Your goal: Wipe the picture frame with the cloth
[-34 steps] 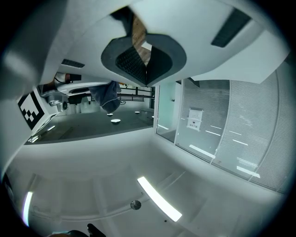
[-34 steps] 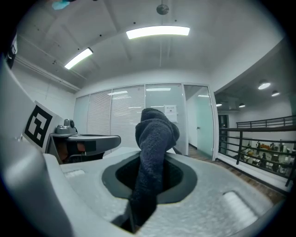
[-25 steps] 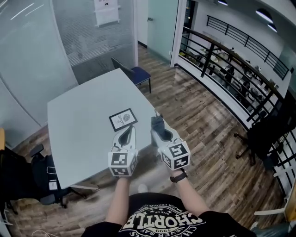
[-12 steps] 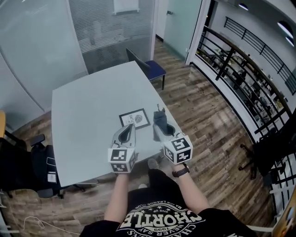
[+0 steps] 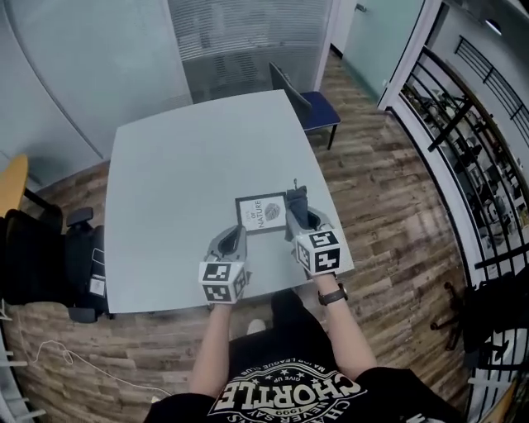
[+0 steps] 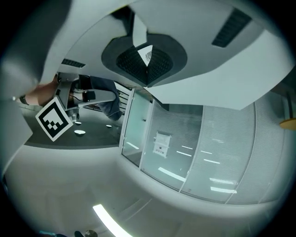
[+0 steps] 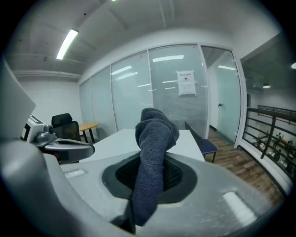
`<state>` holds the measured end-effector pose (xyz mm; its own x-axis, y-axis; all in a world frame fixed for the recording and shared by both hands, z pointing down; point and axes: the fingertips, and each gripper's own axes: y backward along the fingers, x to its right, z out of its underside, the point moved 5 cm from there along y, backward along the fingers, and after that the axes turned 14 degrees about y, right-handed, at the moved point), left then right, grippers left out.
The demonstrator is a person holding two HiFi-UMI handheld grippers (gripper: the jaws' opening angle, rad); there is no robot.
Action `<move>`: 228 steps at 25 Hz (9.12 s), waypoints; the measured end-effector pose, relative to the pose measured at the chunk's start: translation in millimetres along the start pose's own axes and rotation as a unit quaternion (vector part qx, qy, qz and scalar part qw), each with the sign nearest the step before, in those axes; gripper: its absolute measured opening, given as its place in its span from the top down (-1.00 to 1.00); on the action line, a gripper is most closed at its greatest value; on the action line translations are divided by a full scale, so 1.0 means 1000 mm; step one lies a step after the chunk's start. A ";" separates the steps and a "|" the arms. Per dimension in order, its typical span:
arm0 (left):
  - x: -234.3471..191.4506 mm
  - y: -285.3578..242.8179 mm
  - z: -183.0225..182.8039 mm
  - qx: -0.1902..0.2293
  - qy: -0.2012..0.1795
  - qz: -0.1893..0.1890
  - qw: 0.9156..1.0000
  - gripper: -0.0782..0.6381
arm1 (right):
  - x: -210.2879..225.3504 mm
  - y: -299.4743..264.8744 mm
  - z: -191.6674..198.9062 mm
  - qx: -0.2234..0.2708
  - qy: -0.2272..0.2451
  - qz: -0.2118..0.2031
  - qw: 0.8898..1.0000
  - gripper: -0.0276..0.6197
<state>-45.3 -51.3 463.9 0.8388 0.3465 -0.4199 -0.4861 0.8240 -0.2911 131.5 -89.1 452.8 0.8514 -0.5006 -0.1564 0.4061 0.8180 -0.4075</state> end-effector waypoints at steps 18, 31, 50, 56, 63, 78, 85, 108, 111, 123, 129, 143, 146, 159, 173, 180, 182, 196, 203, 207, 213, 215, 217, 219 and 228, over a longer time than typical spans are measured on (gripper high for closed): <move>-0.113 -0.120 0.113 -0.165 0.068 -0.091 0.980 0.79 | -0.032 -0.200 0.062 -0.096 0.272 -0.261 0.921 0.70; -0.148 -0.149 0.158 -0.222 0.100 -0.126 0.962 0.79 | -0.095 -0.295 0.084 -0.130 0.475 -0.346 0.799 0.70; -0.142 -0.146 0.156 -0.236 0.083 -0.126 0.960 0.79 | 0.001 -0.269 0.146 -0.255 0.510 -0.247 0.784 0.71; -0.142 -0.146 0.156 -0.235 0.087 -0.122 0.960 0.79 | 0.039 -0.255 0.159 -0.282 0.475 -0.205 0.808 0.70; -0.147 -0.146 0.158 -0.229 0.080 -0.119 0.963 0.79 | -0.003 -0.259 0.131 -0.229 0.451 -0.236 0.830 0.70; -0.152 -0.145 0.156 -0.230 0.099 -0.109 0.962 0.79 | -0.101 -0.291 0.121 -0.178 0.494 -0.326 0.786 0.71; -0.154 -0.143 0.161 -0.233 0.098 -0.111 0.961 0.79 | -0.043 -0.267 0.144 -0.226 0.485 -0.274 0.799 0.71; -0.151 -0.146 0.156 -0.219 0.106 -0.081 0.967 0.79 | -0.089 -0.276 0.105 -0.158 0.416 -0.323 0.835 0.71; -0.153 -0.145 0.157 -0.220 0.108 -0.078 0.966 0.79 | -0.109 -0.280 0.110 -0.162 0.414 -0.350 0.825 0.71; -0.157 -0.142 0.157 -0.218 0.113 -0.073 0.967 0.79 | -0.083 -0.269 0.135 -0.190 0.430 -0.327 0.820 0.71; -0.157 -0.141 0.157 -0.215 0.112 -0.073 0.967 0.79 | -0.028 -0.249 0.154 -0.234 0.423 -0.279 0.830 0.71; -0.156 -0.140 0.157 -0.200 0.123 -0.074 0.969 0.79 | 0.012 -0.230 0.148 -0.260 0.282 -0.223 0.896 0.71; -0.153 -0.142 0.156 -0.198 0.126 -0.071 0.969 0.79 | -0.029 -0.241 0.126 -0.217 0.311 -0.276 0.883 0.71; -0.159 -0.139 0.157 -0.198 0.124 -0.056 0.971 0.79 | -0.112 -0.267 0.122 -0.198 0.362 -0.366 0.834 0.70; -0.157 -0.139 0.156 -0.206 0.109 -0.046 0.971 0.79 | 0.018 -0.208 0.170 -0.282 0.261 -0.229 0.895 0.70; -0.156 -0.139 0.156 -0.214 0.116 -0.046 0.969 0.79 | 0.019 -0.209 0.173 -0.289 0.230 -0.195 0.908 0.70; -0.156 -0.137 0.157 -0.217 0.131 -0.050 0.966 0.79 | 0.018 -0.211 0.172 -0.293 0.226 -0.189 0.910 0.70; -0.155 -0.134 0.161 -0.208 0.135 -0.045 0.968 0.79 | -0.126 -0.251 0.119 -0.183 0.310 -0.373 0.855 0.70; -0.160 -0.133 0.161 -0.205 0.133 -0.049 0.968 0.79 | -0.105 -0.247 0.134 -0.210 0.302 -0.349 0.862 0.70; -0.158 -0.132 0.160 -0.208 0.132 -0.045 0.968 0.79 | -0.065 -0.230 0.153 -0.241 0.285 -0.310 0.874 0.70; -0.159 -0.132 0.160 -0.210 0.128 -0.045 0.968 0.79 | 0.003 -0.204 0.173 -0.284 0.258 -0.236 0.893 0.70; -0.159 -0.132 0.160 -0.210 0.127 -0.044 0.968 0.79 | 0.012 -0.197 0.175 -0.287 0.250 -0.223 0.897 0.70; -0.158 -0.132 0.160 -0.212 0.128 -0.044 0.968 0.79 | 0.019 -0.192 0.177 -0.298 0.253 -0.209 0.896 0.70; -0.157 -0.132 0.160 -0.212 0.130 -0.044 0.967 0.79 | 0.025 -0.189 0.179 -0.308 0.252 -0.200 0.895 0.70; -0.156 -0.134 0.161 -0.212 0.128 -0.044 0.968 0.79 | 0.032 -0.187 0.184 -0.318 0.238 -0.193 0.897 0.70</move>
<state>-71.3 -143.5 706.3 0.8200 0.1159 -0.5606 -0.5174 0.5691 -0.6391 143.7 -205.9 689.3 0.3876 -0.9002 -0.1986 0.2404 0.3067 -0.9210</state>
